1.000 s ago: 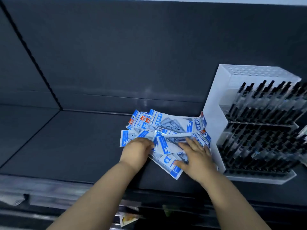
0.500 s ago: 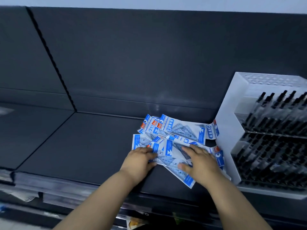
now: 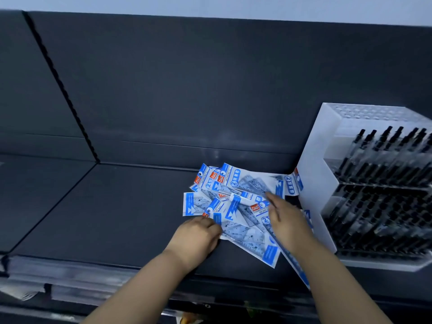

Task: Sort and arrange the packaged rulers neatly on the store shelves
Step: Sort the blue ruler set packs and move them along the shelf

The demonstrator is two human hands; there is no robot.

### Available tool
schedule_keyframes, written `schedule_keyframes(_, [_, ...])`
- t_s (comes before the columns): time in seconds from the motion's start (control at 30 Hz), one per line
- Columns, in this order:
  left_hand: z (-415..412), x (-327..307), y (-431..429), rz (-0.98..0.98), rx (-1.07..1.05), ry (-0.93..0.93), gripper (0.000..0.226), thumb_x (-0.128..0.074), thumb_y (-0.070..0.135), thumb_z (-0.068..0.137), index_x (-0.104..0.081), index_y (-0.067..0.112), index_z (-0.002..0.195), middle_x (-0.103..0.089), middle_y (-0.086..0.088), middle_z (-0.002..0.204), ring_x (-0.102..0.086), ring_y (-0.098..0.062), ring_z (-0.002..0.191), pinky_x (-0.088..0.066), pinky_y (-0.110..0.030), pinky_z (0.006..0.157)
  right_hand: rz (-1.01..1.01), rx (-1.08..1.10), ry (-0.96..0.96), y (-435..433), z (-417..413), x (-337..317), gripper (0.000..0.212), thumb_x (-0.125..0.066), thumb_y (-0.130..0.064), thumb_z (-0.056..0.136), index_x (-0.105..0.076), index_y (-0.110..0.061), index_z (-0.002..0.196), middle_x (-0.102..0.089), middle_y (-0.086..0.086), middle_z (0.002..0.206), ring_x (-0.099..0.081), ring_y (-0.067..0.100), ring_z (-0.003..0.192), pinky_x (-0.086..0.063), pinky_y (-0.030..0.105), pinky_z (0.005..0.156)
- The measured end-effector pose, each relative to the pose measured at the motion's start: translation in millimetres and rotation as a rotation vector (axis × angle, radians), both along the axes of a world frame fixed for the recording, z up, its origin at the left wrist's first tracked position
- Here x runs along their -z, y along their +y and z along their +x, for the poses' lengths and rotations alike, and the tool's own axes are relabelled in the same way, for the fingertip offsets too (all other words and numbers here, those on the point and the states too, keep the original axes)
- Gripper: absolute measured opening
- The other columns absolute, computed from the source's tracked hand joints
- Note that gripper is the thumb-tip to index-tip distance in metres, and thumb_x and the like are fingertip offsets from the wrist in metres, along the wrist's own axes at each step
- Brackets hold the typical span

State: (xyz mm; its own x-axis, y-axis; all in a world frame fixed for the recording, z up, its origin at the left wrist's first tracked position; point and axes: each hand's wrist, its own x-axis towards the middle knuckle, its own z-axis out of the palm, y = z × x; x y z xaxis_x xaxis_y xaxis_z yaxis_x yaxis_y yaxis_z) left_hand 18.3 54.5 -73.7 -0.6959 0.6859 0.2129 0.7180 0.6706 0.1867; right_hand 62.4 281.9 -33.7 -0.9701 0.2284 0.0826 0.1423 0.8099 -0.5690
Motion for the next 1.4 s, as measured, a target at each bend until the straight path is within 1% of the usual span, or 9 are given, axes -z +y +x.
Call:
schedule_keyframes(0.2, [-6.6, -5.6, -9.6, -0.116, -0.081, -0.120, 0.055, -0.034, 0.062, 0.076, -0.071, 0.035, 0.105, -0.067, 0.009, 0.101, -0.064, -0.017, 0.098, -0.050, -0.037, 0.083, 0.340, -0.165, -0.337, 3.2, 27.0, 23.0, 0.092, -0.054, -0.070, 0.077, -0.006, -0.041, 0.149, 0.016, -0.007, 0.158, 0.015, 0.017, 0.146, 0.005, 0.048, 0.116])
schedule_keyframes(0.4, [-2.5, -5.6, -2.8, -0.063, -0.162, -0.169, 0.041, -0.044, 0.038, 0.084, -0.070, 0.022, 0.112, -0.069, -0.002, 0.104, -0.065, -0.026, 0.102, -0.044, -0.041, 0.094, 0.256, -0.085, -0.200, 1.8, 37.8, 32.3, 0.069, -0.051, -0.056, 0.088, -0.024, -0.035, 0.148, -0.007, -0.004, 0.159, -0.005, 0.015, 0.147, -0.011, 0.036, 0.119])
schedule_keyframes(0.53, [4.9, -14.1, -0.6, -0.052, -0.277, -0.267, 0.066, -0.041, 0.026, 0.087, -0.020, 0.029, 0.149, -0.031, 0.008, 0.151, -0.027, -0.012, 0.139, -0.009, -0.041, 0.117, 0.368, -0.116, -0.067, -13.6, 37.8, 41.4, 0.071, -0.028, -0.068, 0.080, -0.040, -0.034, 0.141, -0.025, 0.000, 0.154, -0.025, 0.024, 0.143, -0.024, 0.045, 0.111])
schedule_keyframes(0.67, [11.1, -26.2, 13.2, -0.143, -0.176, -0.192, 0.068, -0.023, 0.044, 0.087, 0.001, 0.036, 0.150, -0.007, 0.012, 0.159, -0.004, -0.009, 0.146, 0.003, -0.043, 0.117, 0.266, -0.217, -0.071, -36.1, 32.9, 37.3, 0.086, -0.010, -0.084, 0.074, -0.032, -0.039, 0.144, -0.010, -0.008, 0.157, -0.010, 0.012, 0.146, -0.009, 0.032, 0.113])
schedule_keyframes(0.77, [8.7, -23.2, 21.9, -0.244, -0.104, -0.185, 0.057, -0.022, 0.046, 0.101, 0.004, 0.034, 0.150, 0.002, 0.011, 0.160, 0.004, -0.010, 0.147, 0.007, -0.043, 0.118, 0.058, -0.056, 0.051, -27.5, 30.4, 33.2, 0.050, -0.050, -0.047, 0.089, -0.053, -0.025, 0.134, -0.031, -0.003, 0.153, -0.031, 0.018, 0.140, -0.024, 0.031, 0.113])
schedule_keyframes(0.87, [6.3, -14.5, 23.8, -0.304, -0.093, -0.238, 0.051, -0.017, 0.040, 0.103, 0.001, 0.035, 0.151, 0.005, 0.010, 0.160, 0.008, -0.013, 0.147, 0.008, -0.040, 0.117, 0.196, 0.110, -0.060, -5.2, 32.1, 29.6, 0.051, -0.034, -0.041, 0.096, -0.042, -0.020, 0.141, -0.031, 0.003, 0.153, -0.030, 0.022, 0.141, -0.026, 0.037, 0.115])
schedule_keyframes(1.1, [10.1, -17.0, 24.7, -0.232, -0.114, -0.247, 0.051, -0.028, 0.035, 0.102, -0.013, 0.030, 0.150, 0.003, 0.008, 0.160, 0.009, -0.015, 0.147, 0.008, -0.039, 0.117, -0.751, 0.102, 0.095, -7.2, 29.4, 7.5, 0.033, -0.045, -0.018, 0.098, -0.046, -0.031, 0.129, -0.034, -0.010, 0.147, -0.031, 0.004, 0.135, -0.029, 0.014, 0.105])
schedule_keyframes(1.27, [8.2, -17.9, 35.3, -0.231, -0.125, -0.268, 0.061, -0.029, 0.042, 0.101, 0.001, 0.025, 0.152, 0.008, 0.008, 0.160, 0.010, -0.010, 0.146, 0.009, -0.037, 0.117, -0.055, 0.044, -0.125, 0.2, 20.8, 3.3, 0.048, -0.039, -0.033, 0.100, -0.028, -0.026, 0.146, -0.010, -0.008, 0.156, -0.003, 0.014, 0.147, -0.002, 0.035, 0.118])
schedule_keyframes(1.4, [4.6, -19.0, 37.6, -0.227, -0.119, -0.295, 0.069, -0.039, 0.043, 0.099, 0.001, 0.024, 0.152, 0.002, 0.009, 0.160, 0.005, -0.009, 0.146, 0.006, -0.036, 0.118, -0.257, 0.019, -0.119, -24.7, 22.7, 11.5, 0.055, -0.050, -0.038, 0.095, -0.032, -0.024, 0.145, -0.037, -0.008, 0.147, -0.024, 0.010, 0.142, -0.018, 0.015, 0.104])
